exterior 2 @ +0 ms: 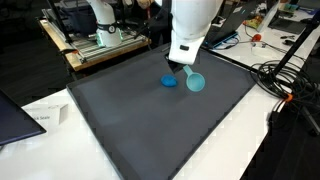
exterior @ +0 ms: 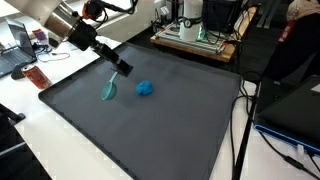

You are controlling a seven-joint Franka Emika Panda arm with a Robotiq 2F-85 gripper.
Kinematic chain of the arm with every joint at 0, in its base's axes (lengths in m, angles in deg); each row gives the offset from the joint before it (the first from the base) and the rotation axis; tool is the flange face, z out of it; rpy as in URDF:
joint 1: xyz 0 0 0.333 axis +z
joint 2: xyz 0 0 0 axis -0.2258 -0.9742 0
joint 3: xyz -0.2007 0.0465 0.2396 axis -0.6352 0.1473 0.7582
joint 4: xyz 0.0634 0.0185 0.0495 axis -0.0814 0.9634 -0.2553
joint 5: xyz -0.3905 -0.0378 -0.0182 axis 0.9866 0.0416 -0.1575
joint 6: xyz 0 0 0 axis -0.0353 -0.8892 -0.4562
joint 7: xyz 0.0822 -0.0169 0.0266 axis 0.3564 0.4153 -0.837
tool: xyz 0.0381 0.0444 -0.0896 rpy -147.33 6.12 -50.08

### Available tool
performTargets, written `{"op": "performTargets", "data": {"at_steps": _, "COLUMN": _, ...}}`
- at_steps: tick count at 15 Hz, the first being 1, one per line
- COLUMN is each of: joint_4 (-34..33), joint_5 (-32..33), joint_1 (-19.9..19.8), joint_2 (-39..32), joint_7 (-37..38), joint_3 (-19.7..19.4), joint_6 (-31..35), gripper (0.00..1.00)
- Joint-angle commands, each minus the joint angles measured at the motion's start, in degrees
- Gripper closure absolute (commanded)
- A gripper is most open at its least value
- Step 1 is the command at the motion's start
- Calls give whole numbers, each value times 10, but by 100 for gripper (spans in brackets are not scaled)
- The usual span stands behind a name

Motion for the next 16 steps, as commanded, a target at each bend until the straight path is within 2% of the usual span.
{"op": "performTargets", "data": {"at_steps": 1, "joint_4": -47, "joint_5": -61, "joint_1": -48, "joint_2": -23, "joint_7": -43, "joint_3": 17, "joint_6": -58, "gripper": 65}}
{"op": "performTargets", "data": {"at_steps": 5, "joint_4": -1, "joint_5": -89, "joint_1": -80, "joint_2": 4, "joint_7": -118, "joint_3": 18, "joint_6": -56, "gripper": 65}}
{"op": "performTargets", "data": {"at_steps": 10, "joint_4": 111, "joint_5": -81, "joint_1": -93, "joint_2": 72, "joint_7": -246, "joint_3": 14, "joint_6": -18, "gripper": 65}}
{"op": "performTargets", "data": {"at_steps": 15, "joint_4": 238, "joint_5": -90, "joint_1": -90, "joint_2": 146, "joint_7": -352, "joint_3": 10, "joint_6": 82, "gripper": 65}}
{"op": "performTargets", "data": {"at_steps": 16, "joint_4": 153, "joint_5": -74, "joint_1": -83, "joint_2": 89, "joint_7": -311, "joint_3": 5, "joint_6": 35, "gripper": 65}}
